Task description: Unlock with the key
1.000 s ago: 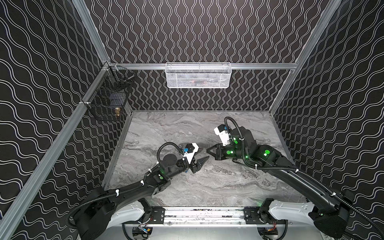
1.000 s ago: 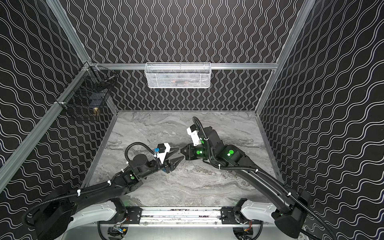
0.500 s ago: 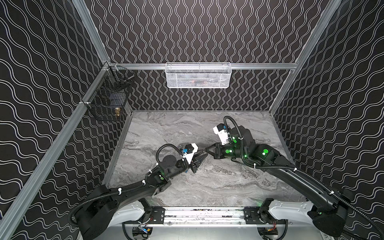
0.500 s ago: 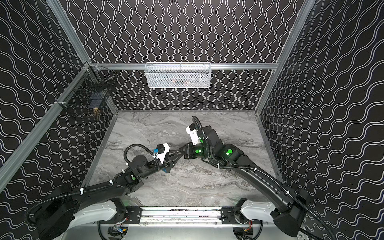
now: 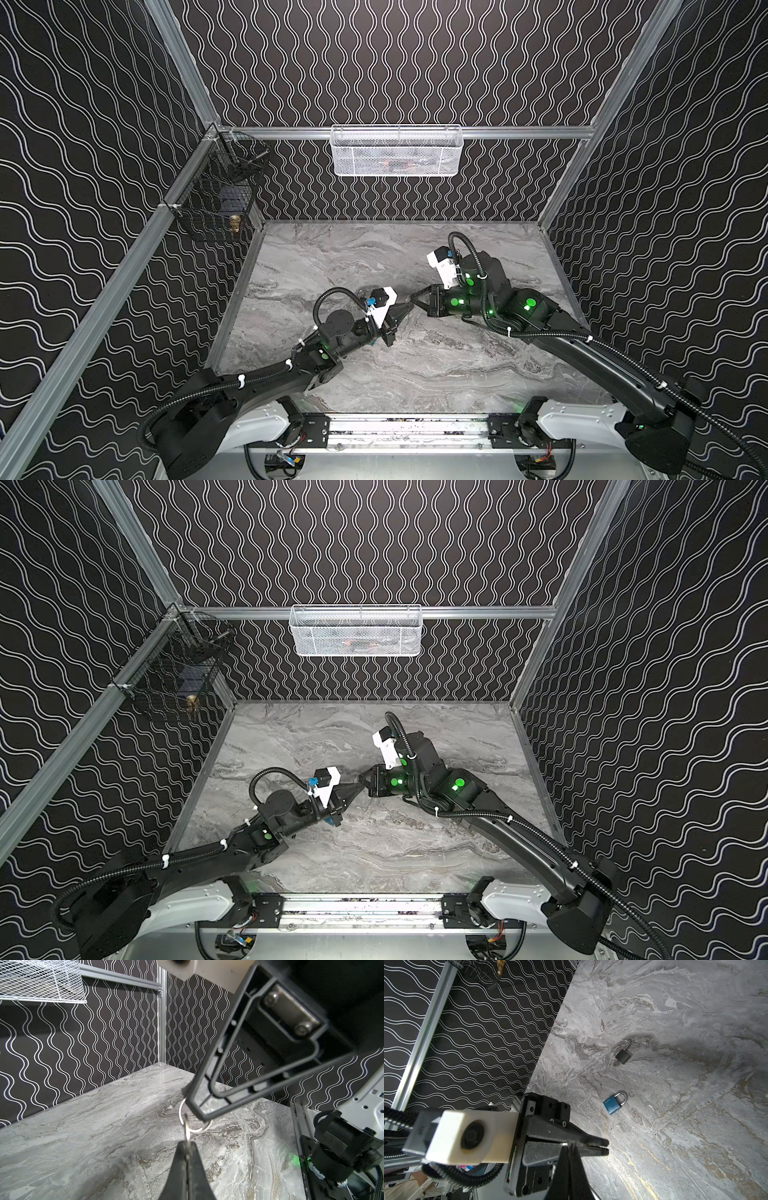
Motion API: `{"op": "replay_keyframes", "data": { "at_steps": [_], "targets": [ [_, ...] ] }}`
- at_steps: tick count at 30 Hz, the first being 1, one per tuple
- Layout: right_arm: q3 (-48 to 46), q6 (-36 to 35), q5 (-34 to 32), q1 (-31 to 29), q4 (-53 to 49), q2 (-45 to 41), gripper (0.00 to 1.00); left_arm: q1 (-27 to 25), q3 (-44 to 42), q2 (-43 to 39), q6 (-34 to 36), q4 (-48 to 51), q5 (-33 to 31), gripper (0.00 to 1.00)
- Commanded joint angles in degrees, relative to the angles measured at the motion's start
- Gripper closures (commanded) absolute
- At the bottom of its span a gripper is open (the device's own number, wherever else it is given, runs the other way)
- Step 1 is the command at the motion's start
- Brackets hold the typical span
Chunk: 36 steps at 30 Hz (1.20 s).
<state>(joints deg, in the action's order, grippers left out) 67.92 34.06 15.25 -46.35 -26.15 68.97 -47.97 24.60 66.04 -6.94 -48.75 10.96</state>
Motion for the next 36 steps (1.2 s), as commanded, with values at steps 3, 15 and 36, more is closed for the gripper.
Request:
{"op": "replay_keyframes", "data": {
  "at_steps": [3, 15, 36],
  "targets": [
    [-0.07, -0.17, -1.21, 0.31, 1.22, -0.83, 0.98, 0.06, 0.79, -0.95, 1.37, 0.55, 0.96, 1.0],
    [-1.12, -8.38, 0.67, 3.44, 2.48, -3.98, 0.69, 0.17, 6.13, -4.69, 2.96, 16.01, 5.66, 1.0],
    [-7.14, -23.77, 16.38, 3.6, 11.56, -6.17, 0.58, 2.94, 11.3, -2.63, 1.31, 17.47, 17.14, 1.0]
  ]
}}
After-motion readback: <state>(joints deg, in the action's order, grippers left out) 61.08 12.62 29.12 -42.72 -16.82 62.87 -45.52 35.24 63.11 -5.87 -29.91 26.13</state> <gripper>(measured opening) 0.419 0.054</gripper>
